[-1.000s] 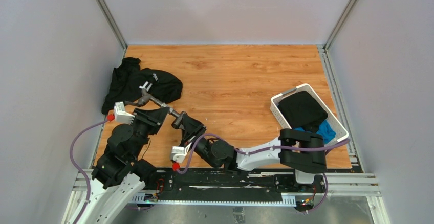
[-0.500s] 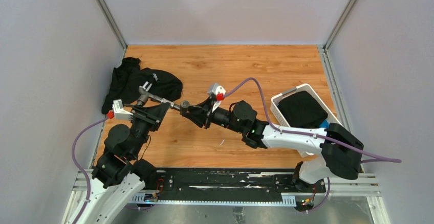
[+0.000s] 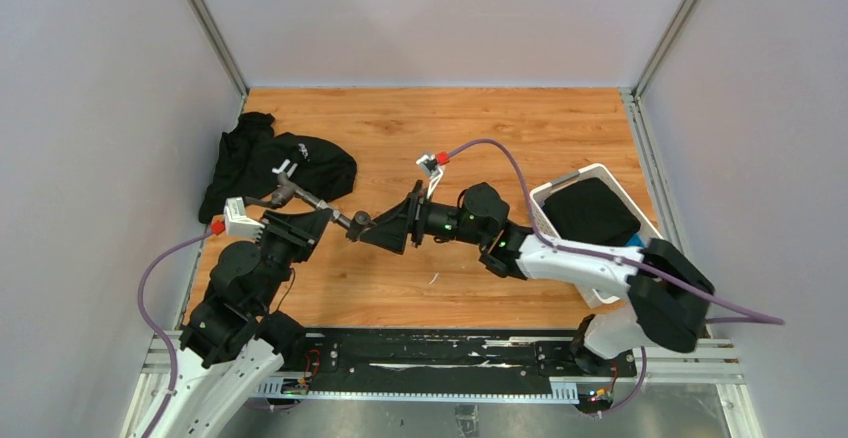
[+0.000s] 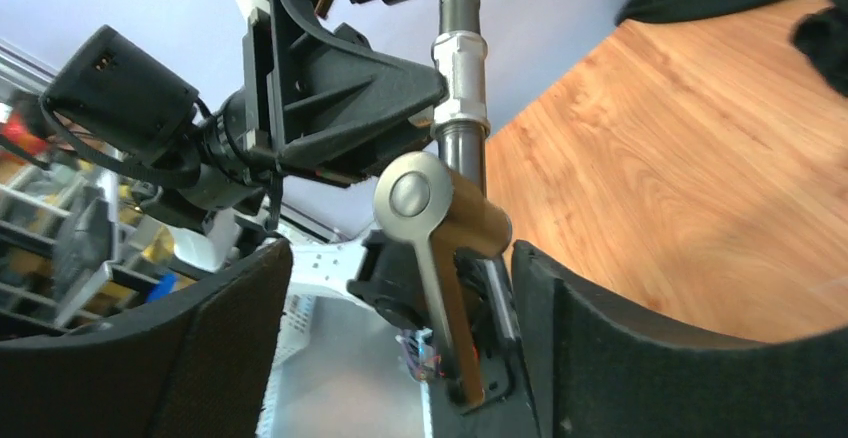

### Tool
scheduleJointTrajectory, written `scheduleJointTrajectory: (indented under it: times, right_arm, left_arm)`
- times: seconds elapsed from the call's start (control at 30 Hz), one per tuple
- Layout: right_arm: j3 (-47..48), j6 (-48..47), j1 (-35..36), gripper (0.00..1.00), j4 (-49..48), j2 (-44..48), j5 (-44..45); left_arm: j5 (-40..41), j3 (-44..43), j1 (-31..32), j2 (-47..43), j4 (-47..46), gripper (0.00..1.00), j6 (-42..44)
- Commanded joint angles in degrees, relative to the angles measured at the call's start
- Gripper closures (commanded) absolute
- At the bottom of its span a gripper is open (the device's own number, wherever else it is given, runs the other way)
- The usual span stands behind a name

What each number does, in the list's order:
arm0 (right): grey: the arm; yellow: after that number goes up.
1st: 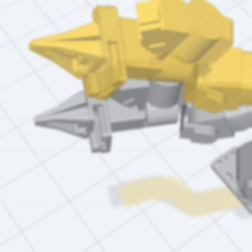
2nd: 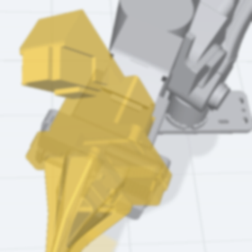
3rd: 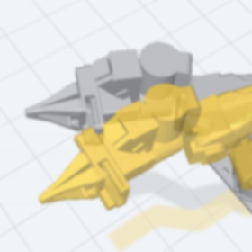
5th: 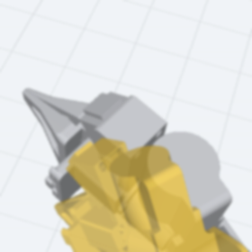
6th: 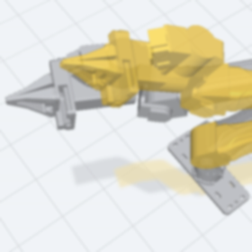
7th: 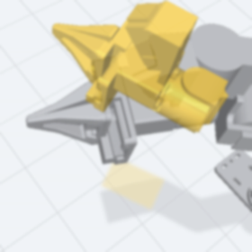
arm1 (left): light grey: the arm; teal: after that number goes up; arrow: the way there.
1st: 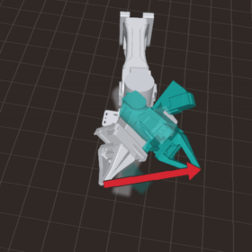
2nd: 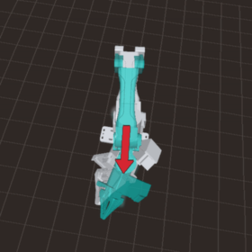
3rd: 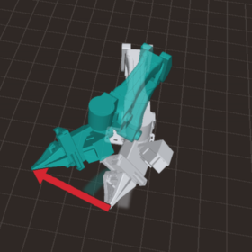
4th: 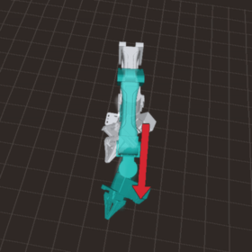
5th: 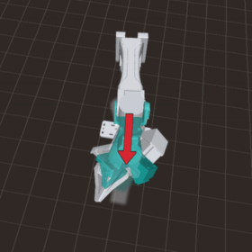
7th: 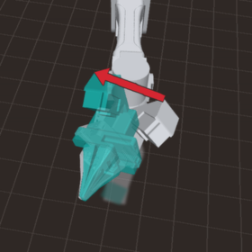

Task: Install the water faucets
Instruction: Screw the water faucet onto the adaptor.

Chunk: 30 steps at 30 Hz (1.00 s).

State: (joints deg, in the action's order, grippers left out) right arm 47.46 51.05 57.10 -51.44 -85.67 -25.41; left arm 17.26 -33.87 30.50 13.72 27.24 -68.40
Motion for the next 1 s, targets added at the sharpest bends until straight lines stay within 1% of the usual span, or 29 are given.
scheduleJointTrajectory:
  times: [0.0,0.03,0.1,0.17,0.2,0.27,0.4,0.47,0.53,0.63,0.73,0.83,0.9,0.97]
  right_arm:
    - [1.4,-20.2,0.2,0.18,25.7,11.6,10.8]
    - [2.2,-25.7,0.7,0.17,30.6,14.1,15.1]
    - [2.7,-36.1,2.0,0.17,35.0,17.0,22.1]
    - [2.8,-47.7,4.2,0.17,35.7,19.0,26.2]
    - [2.8,-54.9,6.0,0.17,35.4,19.8,28.3]
    - [2.0,-69.8,11.1,0.18,33.0,20.8,30.9]
    - [-2.9,-98.8,22.6,0.16,22.2,19.8,38.6]
    - [-6.8,-115.0,27.6,0.15,12.3,17.6,42.0]
    - [-8.9,-125.5,30.1,0.12,3.0,13.4,44.6]
    - [-8.9,-138.0,32.1,0.1,-8.3,4.7,48.8]
    - [-8.3,-150.5,32.5,0.07,-23.7,-7.0,50.3]
    - [-4.9,-160.7,32.2,0.06,-36.1,-17.6,51.9]
    - [-2.2,-165.1,31.3,0.06,-39.9,-22.9,52.9]
    - [-1.3,-164.9,30.8,0.06,-40.1,-24.7,53.6]
  left_arm:
    - [1.3,-1.4,0.1,-1.1,-3.2,1.0,0.2]
    - [1.3,-1.5,0.0,-1.1,-3.1,1.0,0.3]
    - [1.3,-1.8,0.1,-0.7,-2.6,1.0,0.4]
    - [1.1,-2.5,0.1,0.2,-1.2,1.0,0.5]
    - [1.0,-3.1,0.1,0.9,-0.3,1.0,0.6]
    - [1.0,-4.4,0.1,2.2,1.8,1.0,0.4]
    - [1.7,-5.3,0.0,2.9,3.6,1.0,-0.3]
    - [1.8,-6.2,0.0,3.9,5.2,1.0,-0.2]
    - [1.5,-7.0,0.1,5.2,6.4,1.0,-0.3]
    - [0.7,-7.8,0.1,6.8,6.8,1.0,-0.6]
    - [0.1,-9.6,0.1,8.8,8.4,1.0,0.4]
    - [0.1,-11.1,0.0,9.8,9.5,1.0,1.2]
    - [0.0,-11.5,0.1,9.9,9.4,1.0,1.5]
    - [0.1,-11.7,0.1,9.7,9.6,1.0,1.8]
